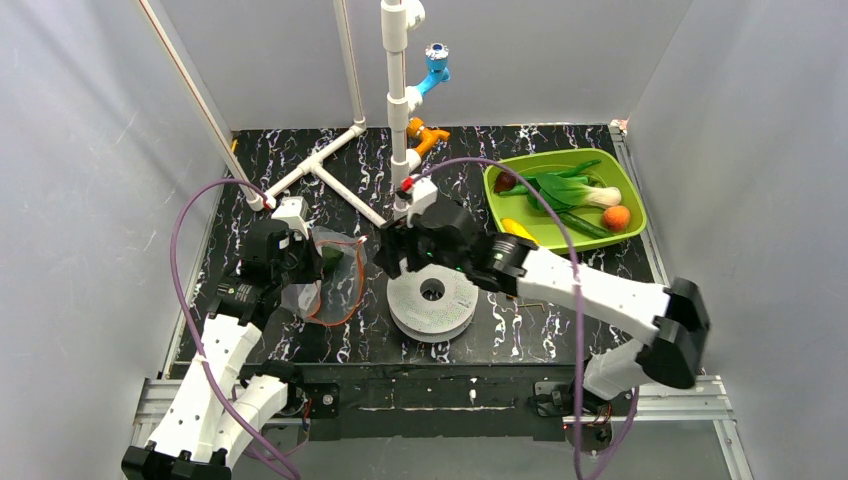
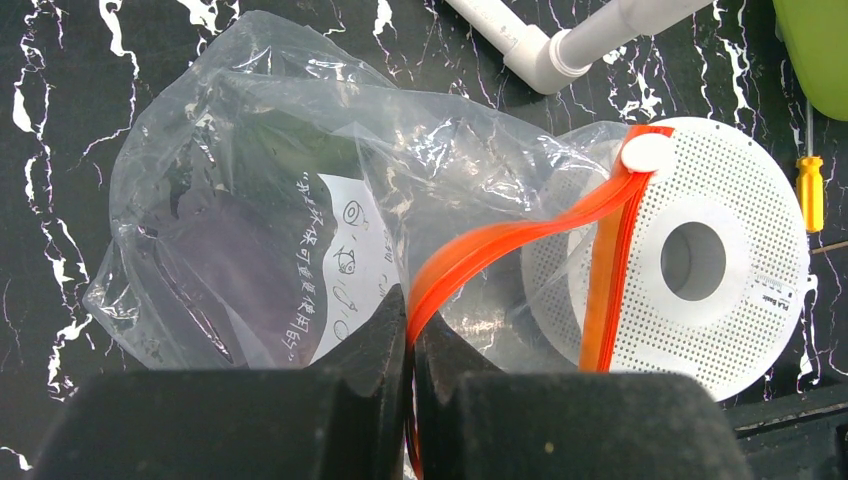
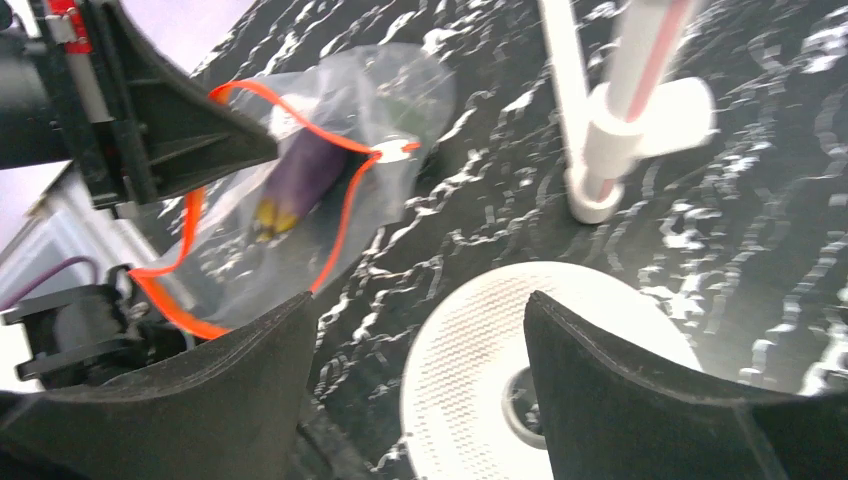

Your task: Place the food in the zip-top bag and seal the zipper

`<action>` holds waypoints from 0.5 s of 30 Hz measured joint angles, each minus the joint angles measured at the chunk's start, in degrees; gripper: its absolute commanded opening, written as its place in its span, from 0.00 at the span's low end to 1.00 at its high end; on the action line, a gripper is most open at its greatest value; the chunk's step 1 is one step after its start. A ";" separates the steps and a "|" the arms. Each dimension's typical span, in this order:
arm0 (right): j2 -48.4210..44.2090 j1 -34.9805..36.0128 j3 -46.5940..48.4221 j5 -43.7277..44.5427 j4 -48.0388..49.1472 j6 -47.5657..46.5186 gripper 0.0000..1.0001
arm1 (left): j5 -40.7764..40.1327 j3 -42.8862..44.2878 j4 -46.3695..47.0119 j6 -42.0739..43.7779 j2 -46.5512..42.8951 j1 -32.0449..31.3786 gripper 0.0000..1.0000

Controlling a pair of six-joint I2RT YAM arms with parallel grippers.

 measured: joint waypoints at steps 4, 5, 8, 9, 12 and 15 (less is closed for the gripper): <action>-2.39 -0.81 -1.99 2.06 1.05 -1.31 0.81 | 0.00 0.00 0.02 0.00 0.00 0.00 0.00; -3.62 -1.52 -3.69 2.82 1.57 -1.70 0.81 | 0.00 0.00 0.02 0.00 0.00 0.00 0.00; -7.71 -5.10 -9.84 4.69 1.50 -1.88 0.81 | 0.02 0.00 0.02 0.00 0.02 0.00 0.00; -8.65 -6.28 -11.29 5.11 1.38 -1.79 0.82 | 0.02 0.00 0.00 0.00 0.02 0.00 0.00; -11.64 -11.80 -15.73 4.98 1.19 -0.85 0.83 | 0.03 0.00 0.02 0.00 0.09 0.00 0.00; -14.52 -20.13 -18.76 3.59 0.98 2.00 0.84 | 0.07 0.00 0.00 0.00 0.13 0.00 0.00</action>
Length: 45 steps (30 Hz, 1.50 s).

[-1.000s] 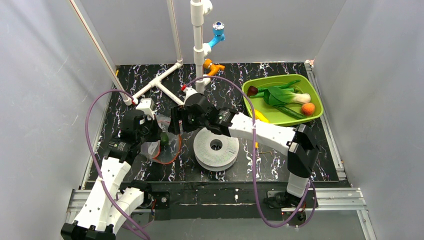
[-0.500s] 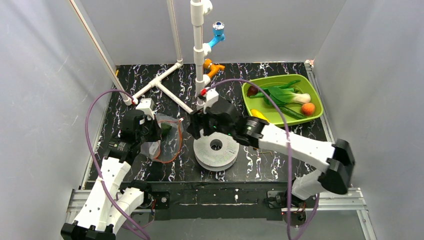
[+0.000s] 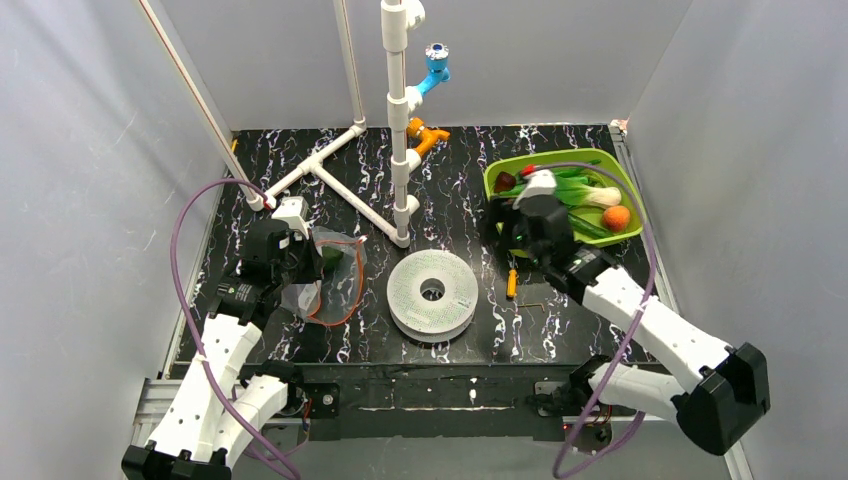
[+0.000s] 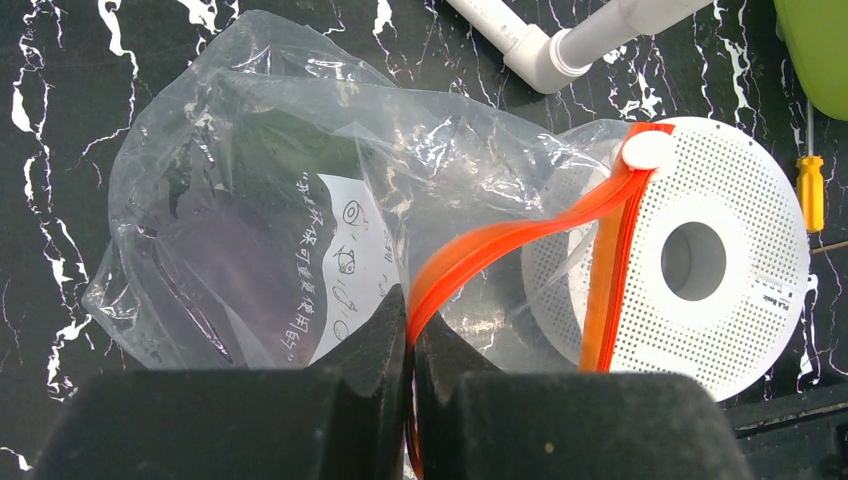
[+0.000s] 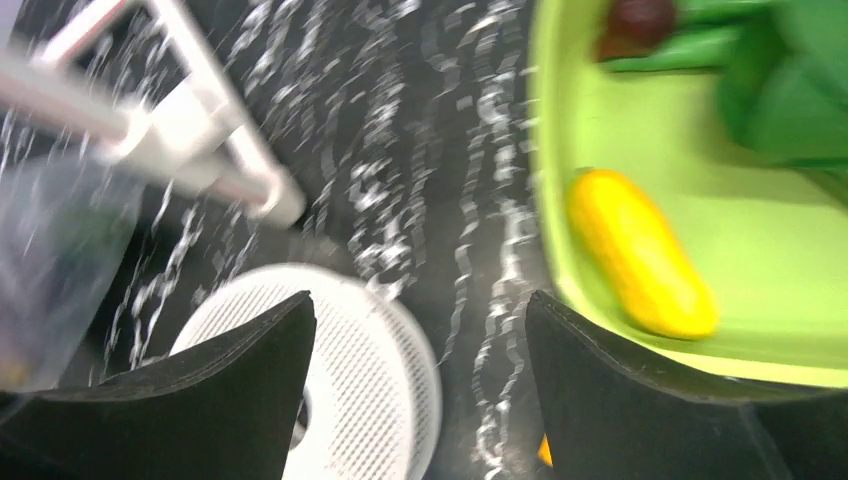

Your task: Place the food in the zip-top bag and seal the zipper

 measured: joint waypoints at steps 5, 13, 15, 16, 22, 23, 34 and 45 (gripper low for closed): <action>-1.46 -15.21 -0.77 -0.26 -1.08 6.94 0.89 | 0.02 0.00 0.02 0.00 0.00 0.00 0.00; 4.65 -27.49 1.94 9.38 -7.35 17.02 0.98 | 0.17 0.00 0.02 0.00 -0.02 0.00 0.00; 8.46 -30.95 3.88 10.12 -8.95 18.50 0.98 | 0.17 0.00 0.02 0.00 -0.02 0.00 0.00; 10.41 -32.55 4.92 10.28 -9.51 18.79 0.98 | 0.17 0.00 0.02 0.00 -0.02 0.00 0.00; 21.13 -40.94 11.70 9.76 -10.68 15.88 1.00 | 0.20 0.00 0.00 0.00 -0.07 0.00 0.00; 22.50 -42.02 12.58 9.47 -10.64 15.21 1.00 | 0.20 0.00 0.02 0.00 -0.09 0.00 0.00; 37.40 -48.13 24.77 -0.25 -15.28 9.68 0.82 | 0.62 0.00 0.00 0.00 -0.07 0.00 0.00; 38.25 -47.05 22.83 -10.40 -14.77 8.12 0.27 | 0.68 0.00 0.08 -0.16 1.69 0.00 0.00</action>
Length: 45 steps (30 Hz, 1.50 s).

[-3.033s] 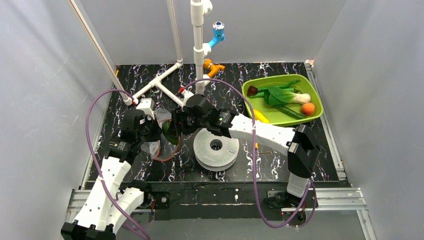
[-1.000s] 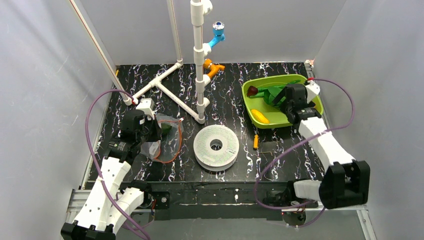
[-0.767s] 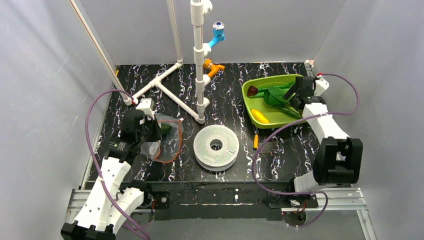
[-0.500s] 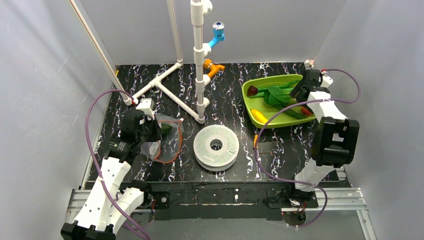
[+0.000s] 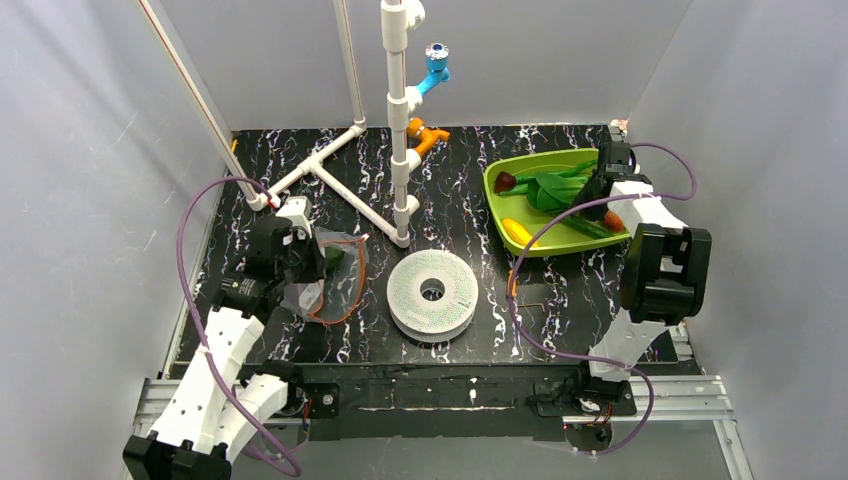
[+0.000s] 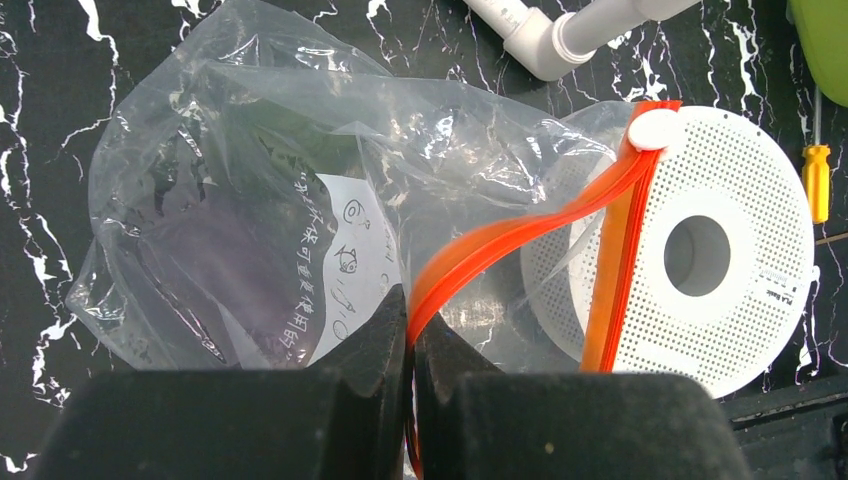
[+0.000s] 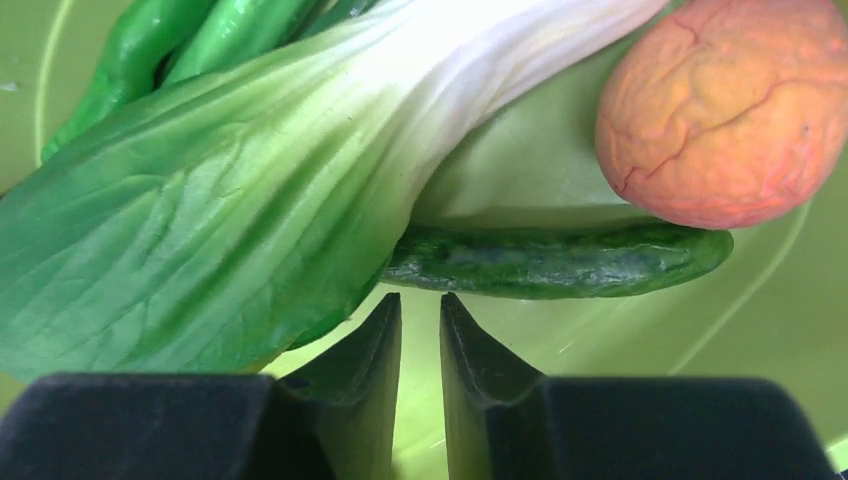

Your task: Place the food in the zip-top bag and seal the zipper

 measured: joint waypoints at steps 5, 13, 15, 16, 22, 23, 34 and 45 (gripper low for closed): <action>0.54 -0.02 0.26 -0.25 -0.54 -0.30 0.29 | 0.45 0.00 0.40 -0.21 1.97 -0.02 0.00; 5.76 -0.02 6.14 -1.35 -2.95 -3.15 0.35 | 1.31 0.00 0.93 -0.50 4.83 -0.05 0.00; 6.52 -0.02 7.41 -1.50 -4.39 -3.45 0.36 | 1.41 0.00 1.04 -0.64 5.71 -0.11 0.00; 6.98 -0.05 8.25 -1.49 -5.14 -3.55 0.37 | 1.43 0.00 1.15 -0.65 6.18 -0.11 0.00; 9.24 -0.99 9.74 -2.41 -6.93 -3.96 0.42 | 1.44 0.00 1.66 -0.69 7.38 -0.12 0.00; 9.95 -1.43 10.23 -3.01 -7.58 -4.15 0.43 | 1.45 0.00 1.75 -0.69 7.48 -0.13 0.00; 12.72 -2.63 8.72 -16.16 -10.80 -4.50 0.44 | 2.08 0.00 2.08 -0.89 7.88 -0.46 0.00; 5.65 1.34 5.47 -21.00 -11.41 -5.67 0.58 | 2.27 0.00 2.11 -0.91 7.20 -0.88 0.00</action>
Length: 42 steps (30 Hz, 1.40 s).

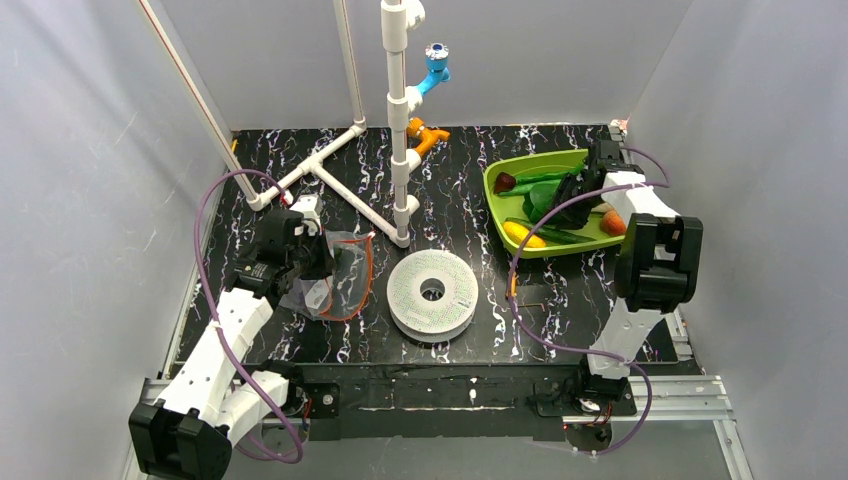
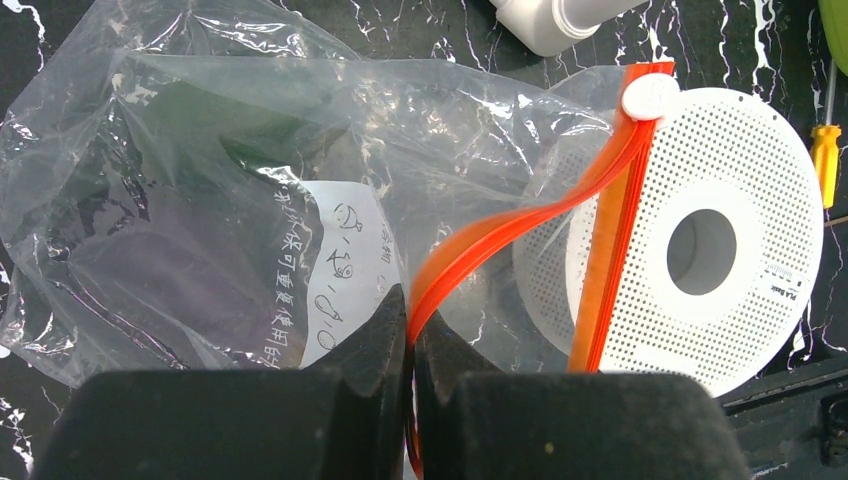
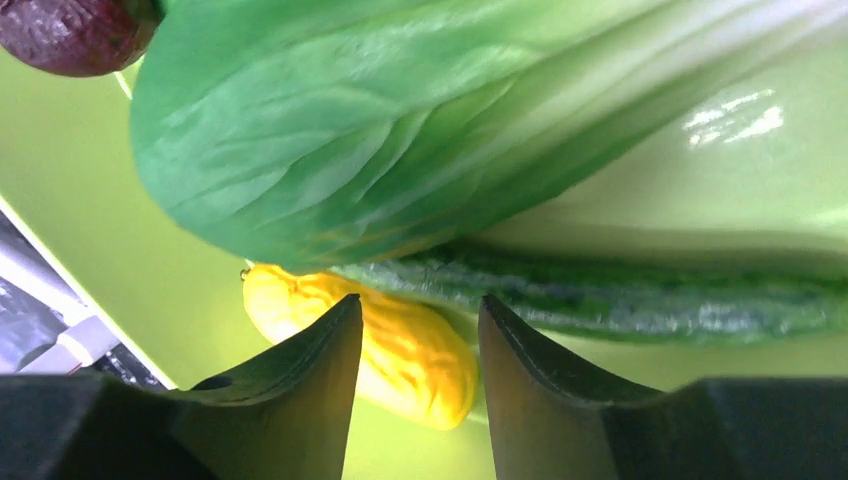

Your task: Place the food in the zip-top bag and seal the zipper

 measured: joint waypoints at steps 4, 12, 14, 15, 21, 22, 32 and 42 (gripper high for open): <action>-3.45 2.80 0.86 7.33 -2.82 1.23 0.73 | 0.01 0.00 0.00 0.00 0.01 -0.04 0.00; -8.29 4.02 -1.28 13.80 -4.46 16.12 0.76 | 0.07 0.00 0.02 0.00 0.20 -0.06 0.00; -7.68 3.87 -2.41 14.30 -4.58 20.09 0.72 | 0.09 0.00 0.02 0.00 0.20 -0.06 0.00; -6.90 3.84 -2.48 14.43 -4.85 21.72 0.71 | 0.09 0.00 0.02 0.00 0.20 -0.06 0.00; -1.19 3.84 -2.28 15.40 -5.61 28.71 0.68 | 0.11 0.00 0.00 0.02 0.20 -0.06 0.00; -0.85 3.84 -2.41 15.59 -5.52 29.47 0.68 | 0.13 0.00 0.00 0.02 0.20 -0.06 0.00; 3.99 4.12 0.52 17.64 -5.20 35.69 0.58 | 0.22 0.00 0.00 0.03 0.20 -0.06 0.00; 5.28 5.31 1.67 18.01 -5.13 35.65 0.10 | 0.20 0.00 -0.02 0.07 0.20 -0.06 0.00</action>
